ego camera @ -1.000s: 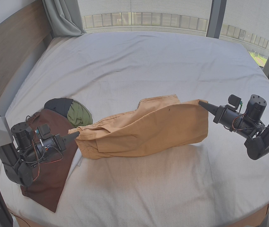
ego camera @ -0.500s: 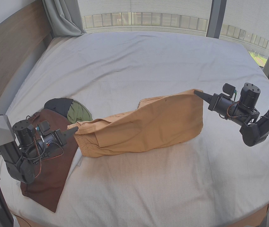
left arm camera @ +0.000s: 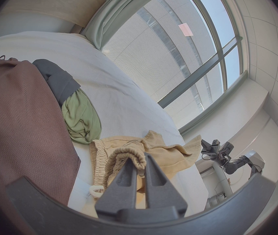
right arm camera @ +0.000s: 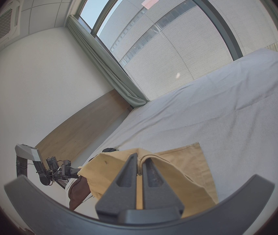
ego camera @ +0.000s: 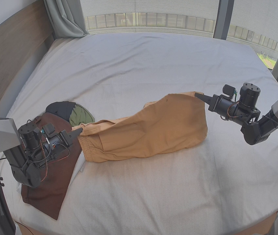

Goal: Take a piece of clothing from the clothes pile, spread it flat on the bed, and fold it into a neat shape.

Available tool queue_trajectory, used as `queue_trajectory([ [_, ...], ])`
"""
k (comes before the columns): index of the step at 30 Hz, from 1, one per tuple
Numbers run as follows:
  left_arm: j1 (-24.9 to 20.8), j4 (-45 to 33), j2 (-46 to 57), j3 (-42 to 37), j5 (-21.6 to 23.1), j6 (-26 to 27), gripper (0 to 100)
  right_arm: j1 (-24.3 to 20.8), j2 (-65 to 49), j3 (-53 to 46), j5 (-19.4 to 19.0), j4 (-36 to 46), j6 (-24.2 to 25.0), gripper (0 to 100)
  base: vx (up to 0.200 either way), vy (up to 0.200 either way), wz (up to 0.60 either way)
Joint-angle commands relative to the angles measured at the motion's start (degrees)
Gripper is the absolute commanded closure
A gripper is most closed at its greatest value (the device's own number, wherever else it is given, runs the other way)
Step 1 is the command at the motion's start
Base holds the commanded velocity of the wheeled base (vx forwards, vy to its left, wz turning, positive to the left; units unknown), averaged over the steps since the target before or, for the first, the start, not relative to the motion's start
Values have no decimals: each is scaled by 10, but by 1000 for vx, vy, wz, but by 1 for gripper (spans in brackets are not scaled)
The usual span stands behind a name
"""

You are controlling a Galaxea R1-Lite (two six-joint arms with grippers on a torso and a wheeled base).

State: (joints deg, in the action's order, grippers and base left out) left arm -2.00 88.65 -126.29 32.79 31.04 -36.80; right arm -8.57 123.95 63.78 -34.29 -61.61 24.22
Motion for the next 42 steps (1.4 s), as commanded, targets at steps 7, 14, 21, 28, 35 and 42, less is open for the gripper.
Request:
queue_trajectory([
  [7, -16, 0, -48, 31, -19, -2, 100, -2, 44, 43, 4, 23, 0, 100, 0, 0, 0],
  [14, -24, 0, -74, 62, -47, -2, 100, 0, 71, 66, 5, 23, 0, 100, 0, 0, 0],
  [21, -24, 1, -100, 82, -48, -6, 100, 1, 101, 99, 9, 30, 2, 100, 0, 0, 0],
  [28, -28, 1, -106, 95, -56, -8, 100, 3, 128, 122, 18, 31, 2, 100, 0, 0, 0],
  [35, -30, 1, -116, 112, -70, -8, 100, 5, 137, 132, 19, 30, 2, 100, 0, 0, 0],
  [42, -30, 1, -121, 119, -72, -8, 100, 4, 136, 136, 19, 30, 2, 100, 0, 0, 0],
])
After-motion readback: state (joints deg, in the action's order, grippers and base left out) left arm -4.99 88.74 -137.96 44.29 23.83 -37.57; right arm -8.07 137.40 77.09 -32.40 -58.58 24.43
